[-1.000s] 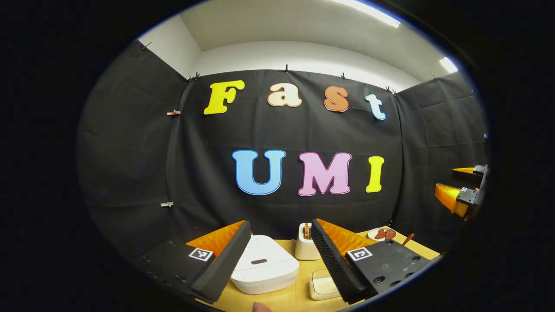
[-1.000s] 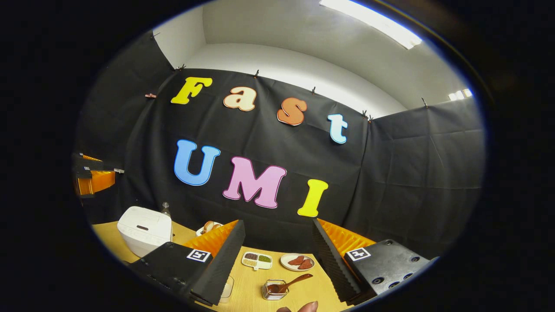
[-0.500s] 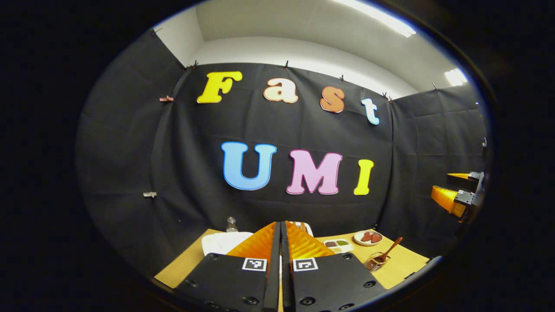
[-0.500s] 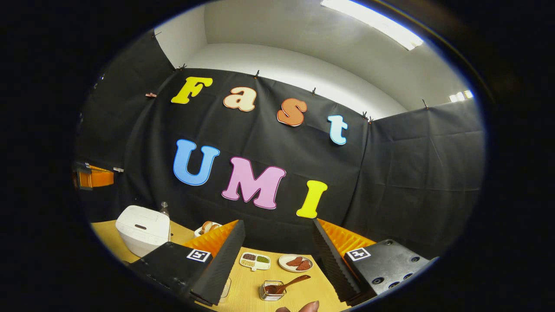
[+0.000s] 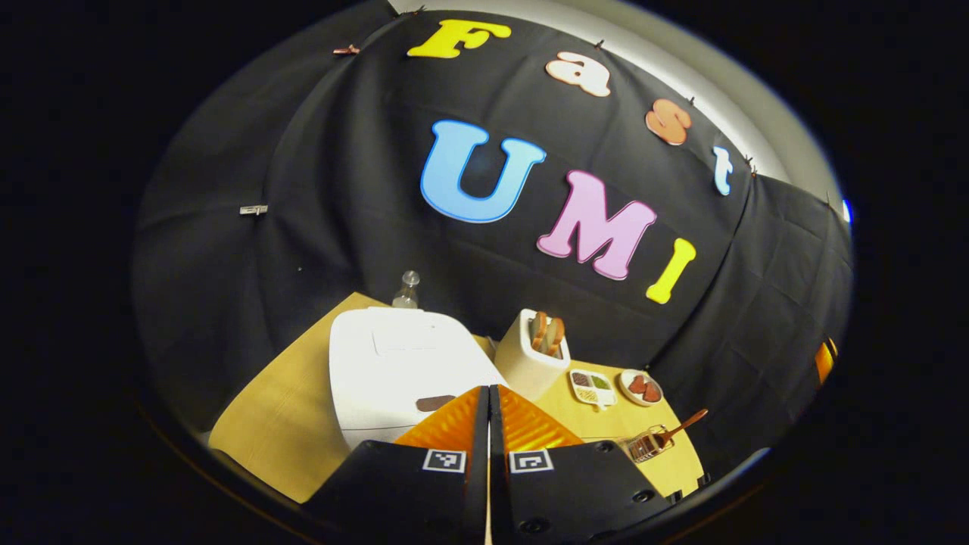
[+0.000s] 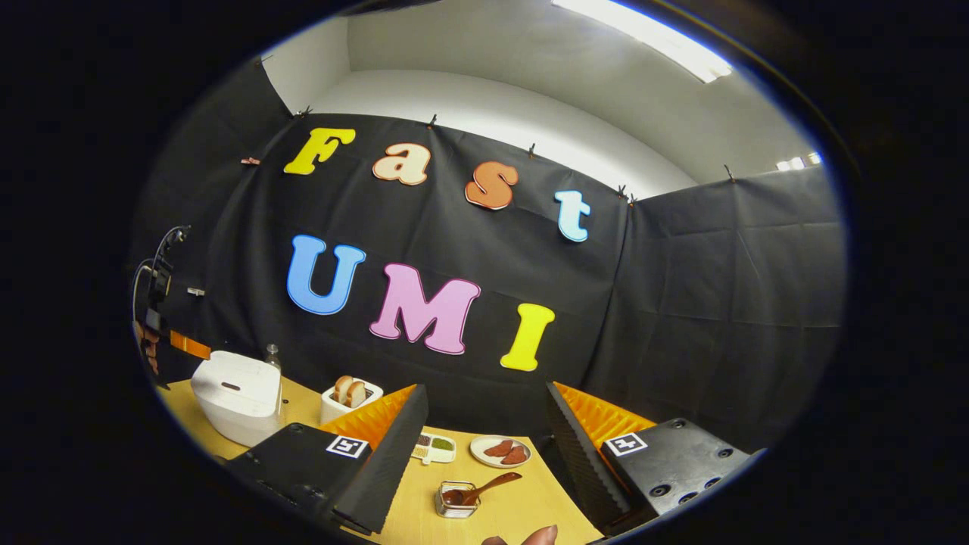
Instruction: Close the left gripper, press the button to open the rice cooker; take a wooden spoon from the chopstick holder with the right hand, scoop a spoonful of rice and pour it into the rice cooker, then put the wooden spoon back into the chopstick holder.
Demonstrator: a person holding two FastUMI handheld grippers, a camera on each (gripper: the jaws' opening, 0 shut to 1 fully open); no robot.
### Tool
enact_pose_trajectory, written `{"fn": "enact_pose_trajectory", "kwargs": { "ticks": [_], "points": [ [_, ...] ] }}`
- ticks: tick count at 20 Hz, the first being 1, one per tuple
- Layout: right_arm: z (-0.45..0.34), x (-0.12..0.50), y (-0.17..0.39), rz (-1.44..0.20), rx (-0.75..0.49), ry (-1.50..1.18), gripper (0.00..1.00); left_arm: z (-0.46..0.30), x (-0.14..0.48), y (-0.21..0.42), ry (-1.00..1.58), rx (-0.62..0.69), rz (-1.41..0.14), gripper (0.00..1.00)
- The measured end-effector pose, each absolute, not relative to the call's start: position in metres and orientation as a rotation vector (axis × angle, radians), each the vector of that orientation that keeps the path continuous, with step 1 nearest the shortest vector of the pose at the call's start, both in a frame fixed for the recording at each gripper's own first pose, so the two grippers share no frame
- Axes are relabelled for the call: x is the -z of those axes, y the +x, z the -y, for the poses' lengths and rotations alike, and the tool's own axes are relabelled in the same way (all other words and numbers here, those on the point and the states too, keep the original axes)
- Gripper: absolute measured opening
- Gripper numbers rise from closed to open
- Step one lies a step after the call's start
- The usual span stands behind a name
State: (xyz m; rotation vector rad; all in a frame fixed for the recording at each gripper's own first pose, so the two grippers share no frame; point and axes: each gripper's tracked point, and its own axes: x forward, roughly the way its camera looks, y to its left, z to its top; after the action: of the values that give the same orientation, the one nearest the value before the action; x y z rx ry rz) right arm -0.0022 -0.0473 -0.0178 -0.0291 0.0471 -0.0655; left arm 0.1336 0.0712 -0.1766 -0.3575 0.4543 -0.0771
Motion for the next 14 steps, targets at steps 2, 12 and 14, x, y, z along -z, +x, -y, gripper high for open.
{"fn": "enact_pose_trajectory", "kwargs": {
  "ticks": [2, 12, 14],
  "points": [
    [0.057, 0.027, -0.003, -0.069, 0.08, -0.032, 0.97, -0.078, 0.195, 0.151, -0.332, 0.063, -0.516, 0.07],
    [0.084, 0.048, 0.0, -0.116, 0.14, -0.051, 0.97, -0.077, 0.252, 0.186, -0.208, 0.064, -0.688, 0.07],
    [0.087, 0.05, -0.001, -0.124, 0.149, -0.054, 0.97, -0.077, 0.258, 0.187, -0.214, 0.06, -0.709, 0.07]
  ]
}}
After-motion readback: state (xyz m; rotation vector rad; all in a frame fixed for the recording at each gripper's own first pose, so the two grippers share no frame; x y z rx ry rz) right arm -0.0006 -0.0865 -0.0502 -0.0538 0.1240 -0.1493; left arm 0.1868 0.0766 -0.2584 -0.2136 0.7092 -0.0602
